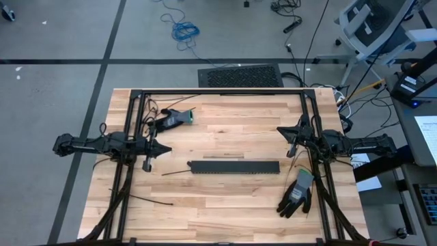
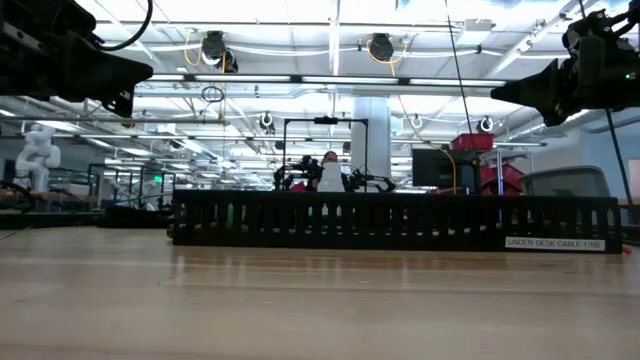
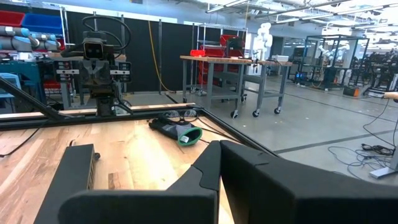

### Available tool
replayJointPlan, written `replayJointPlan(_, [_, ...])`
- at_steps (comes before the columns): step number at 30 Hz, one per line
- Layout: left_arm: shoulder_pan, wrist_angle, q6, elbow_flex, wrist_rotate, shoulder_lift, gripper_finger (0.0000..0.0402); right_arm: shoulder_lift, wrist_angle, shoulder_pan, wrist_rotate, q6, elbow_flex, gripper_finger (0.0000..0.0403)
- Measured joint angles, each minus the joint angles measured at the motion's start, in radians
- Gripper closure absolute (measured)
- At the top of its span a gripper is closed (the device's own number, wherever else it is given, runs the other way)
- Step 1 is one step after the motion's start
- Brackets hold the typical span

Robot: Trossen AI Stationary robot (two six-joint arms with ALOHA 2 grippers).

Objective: Ziptie cables
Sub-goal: Return to Home Position

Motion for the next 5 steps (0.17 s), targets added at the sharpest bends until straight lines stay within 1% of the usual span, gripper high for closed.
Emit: replayJointPlan(5, [0.000, 0.000, 0.000, 0.000, 0.000, 0.000, 0.0401, 0.000, 0.000, 0.000, 0.000, 0.000, 0.000, 0.0403])
